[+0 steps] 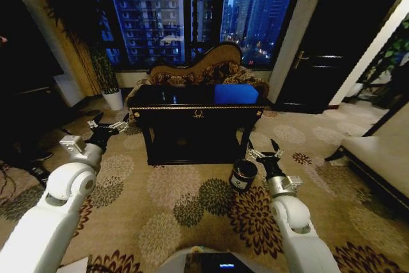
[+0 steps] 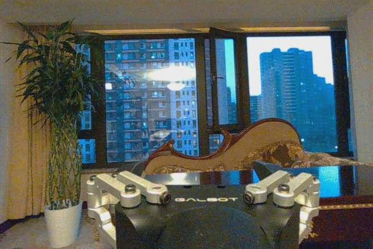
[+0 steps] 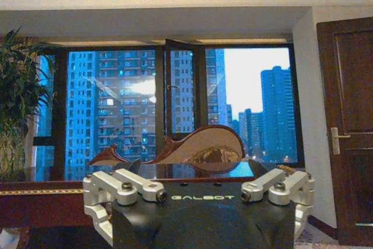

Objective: Move to the front of the table and place the trash on the table into the trash bin.

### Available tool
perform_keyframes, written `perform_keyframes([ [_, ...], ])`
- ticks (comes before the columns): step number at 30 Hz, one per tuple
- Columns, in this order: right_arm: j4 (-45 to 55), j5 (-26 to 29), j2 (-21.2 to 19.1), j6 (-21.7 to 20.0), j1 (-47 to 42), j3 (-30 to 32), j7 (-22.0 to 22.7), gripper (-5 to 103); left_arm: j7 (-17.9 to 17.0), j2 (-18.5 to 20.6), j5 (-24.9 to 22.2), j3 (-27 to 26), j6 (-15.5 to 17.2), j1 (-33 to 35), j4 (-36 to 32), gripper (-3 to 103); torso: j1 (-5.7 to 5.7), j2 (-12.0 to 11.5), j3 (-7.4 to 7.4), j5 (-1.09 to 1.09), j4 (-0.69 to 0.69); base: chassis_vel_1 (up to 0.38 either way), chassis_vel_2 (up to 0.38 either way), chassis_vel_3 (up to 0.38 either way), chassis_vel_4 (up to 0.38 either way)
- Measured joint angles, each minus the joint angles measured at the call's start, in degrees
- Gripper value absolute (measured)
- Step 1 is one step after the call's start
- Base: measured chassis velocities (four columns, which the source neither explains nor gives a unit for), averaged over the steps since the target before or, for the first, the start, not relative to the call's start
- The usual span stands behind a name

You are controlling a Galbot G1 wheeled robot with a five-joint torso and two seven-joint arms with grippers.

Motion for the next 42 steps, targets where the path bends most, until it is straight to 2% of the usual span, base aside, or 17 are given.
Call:
perform_keyframes([
  [31, -2.35, 1.37, -0.05, 0.37, 1.9, 0.43, 0.0, 100, 0.59, -1.41, 0.78, 0.1, -0.42, 0.61, 0.18, 100, -0.03, 0.02, -0.02, 0.0, 0.0, 0.149, -0.146, -0.147, 0.151],
  [36, -2.84, 3.46, 1.15, 0.15, 1.47, 0.74, 0.0, 100, 0.27, -4.39, 2.19, -1.7, -0.55, 3.42, -1.07, 100, -0.03, 0.02, -0.01, 0.0, 0.0, 0.014, -0.016, -0.007, 0.015],
  [38, -2.93, 3.51, 2.22, -1.77, 0.92, 0.94, 0.01, 100, 0.25, -7.62, 4.05, -3.76, -1.13, 6.76, -1.48, 100, 0.04, -0.02, 0.02, 0.0, -0.01, 0.0, 0.0, 0.0, 0.0],
  [39, -2.93, 3.51, 2.22, -1.77, 0.92, 0.94, 0.01, 100, 0.25, -7.62, 4.05, -3.76, -1.13, 6.76, -1.48, 100, 0.04, -0.02, 0.02, 0.0, -0.01, 0.0, 0.0, 0.0, 0.0],
  [41, -0.94, 4.96, 3.4, -6.09, -0.48, 1.0, 0.01, 100, -0.09, -10.45, 7.19, -5.36, -3.24, 10.55, -1.21, 100, 0.04, -0.03, 0.02, 0.01, 0.0, 0.0, 0.0, 0.0, 0.0],
  [42, -0.94, 4.96, 3.4, -6.09, -0.48, 1.0, 0.01, 100, -0.09, -10.45, 7.19, -5.36, -3.24, 10.55, -1.21, 100, 0.04, -0.03, 0.02, 0.01, 0.0, 0.0, 0.0, 0.0, 0.0],
])
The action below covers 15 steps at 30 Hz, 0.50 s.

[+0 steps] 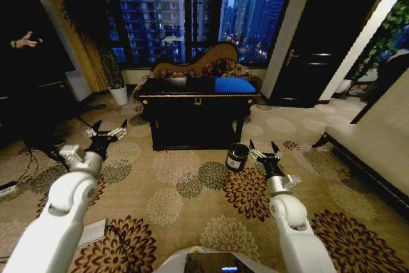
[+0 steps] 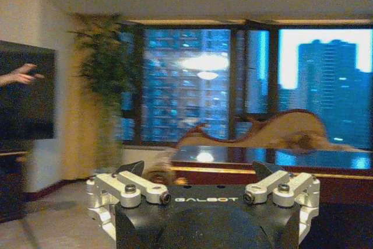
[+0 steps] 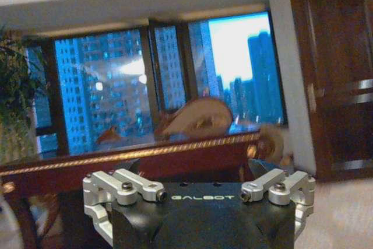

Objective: Move to the front of the table and place the trash on the table into the trash bin.

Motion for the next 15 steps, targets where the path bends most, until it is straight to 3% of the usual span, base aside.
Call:
perform_keyframes([
  [2, 2.86, 3.45, 1.04, -5.09, -1.17, -0.41, 0.01, 100, -0.03, -1.62, 4.46, -0.68, -3.36, 3.72, 1.07, 100, -0.02, 0.01, -0.01, 0.01, -0.01, 0.0, 0.0, 0.0, 0.0],
  [3, 2.86, 3.45, 1.04, -5.09, -1.17, -0.41, 0.01, 100, -0.03, -1.62, 4.46, -0.68, -3.36, 3.72, 1.07, 100, -0.02, 0.01, -0.01, 0.01, -0.01, 0.0, 0.0, 0.0, 0.0],
  [5, 6.46, 6.58, 1.6, -10.98, -2.49, -0.87, 0.0, 100, -0.88, -3.17, 6.05, -1.3, -5.11, 7.78, 1.57, 100, -0.05, 0.03, -0.03, -0.01, 0.0, 0.0, 0.0, 0.0, 0.0],
  [7, 8.86, 8.09, 0.94, -13.3, -3.28, -1.23, 0.0, 100, -1.24, -4.07, 6.25, -1.98, -5.29, 10.55, 1.69, 100, -0.06, 0.04, -0.03, -0.03, 0.02, 0.0, 0.0, 0.0, 0.0],
  [12, 10.58, 9.23, -0.93, -14.36, -3.16, -1.3, 0.0, 100, -1.18, -4.24, 5.97, -2.9, -5.33, 12.01, 2.02, 100, -0.06, 0.04, -0.03, -0.02, 0.01, 0.0, 0.0, 0.0, 0.0],
  [15, 10.84, 10.35, -3.51, -14.18, -1.01, -0.8, 0.0, 100, -0.59, -3.09, 3.15, -3.86, -5.83, 11.35, 2.73, 100, -0.05, 0.03, -0.02, 0.0, 0.0, 0.0, 0.0, 0.0, 0.0],
])
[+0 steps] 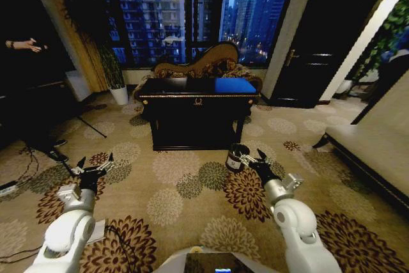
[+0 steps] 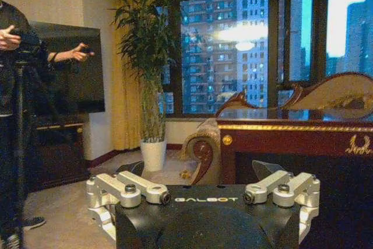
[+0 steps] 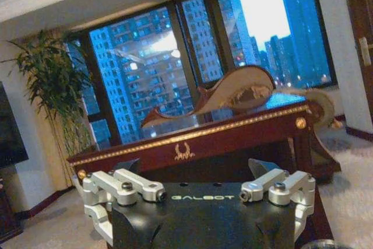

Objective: Move to the front of the table and place the trash on the table into the trash bin.

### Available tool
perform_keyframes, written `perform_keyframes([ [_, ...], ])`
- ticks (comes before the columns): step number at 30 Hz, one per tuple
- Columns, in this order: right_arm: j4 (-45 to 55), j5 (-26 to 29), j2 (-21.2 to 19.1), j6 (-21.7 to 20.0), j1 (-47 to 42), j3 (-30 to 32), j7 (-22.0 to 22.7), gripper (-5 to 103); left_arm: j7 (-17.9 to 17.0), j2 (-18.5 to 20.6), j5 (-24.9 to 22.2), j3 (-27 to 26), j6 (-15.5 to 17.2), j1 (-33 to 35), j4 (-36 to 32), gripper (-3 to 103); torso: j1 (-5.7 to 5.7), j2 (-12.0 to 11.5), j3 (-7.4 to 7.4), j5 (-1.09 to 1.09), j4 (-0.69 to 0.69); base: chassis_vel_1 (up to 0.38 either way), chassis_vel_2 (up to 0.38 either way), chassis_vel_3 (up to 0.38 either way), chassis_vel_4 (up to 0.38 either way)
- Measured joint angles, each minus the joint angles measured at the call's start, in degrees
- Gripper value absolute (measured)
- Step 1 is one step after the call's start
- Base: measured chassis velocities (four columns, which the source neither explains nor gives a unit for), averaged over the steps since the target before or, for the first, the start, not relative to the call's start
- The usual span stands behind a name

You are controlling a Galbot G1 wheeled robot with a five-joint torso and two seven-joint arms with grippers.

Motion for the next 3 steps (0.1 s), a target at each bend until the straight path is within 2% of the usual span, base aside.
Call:
perform_keyframes([
  [3, 0.15, 0.64, -0.81, 0.29, 0.52, 0.44, 0.0, 100, 1.83, 0.99, -1.28, -0.34, -1.07, -0.79, 0.65, 100, 0.01, 0.0, 0.0, 0.0, 0.0, 0.0, 0.0, 0.0, 0.0],
])
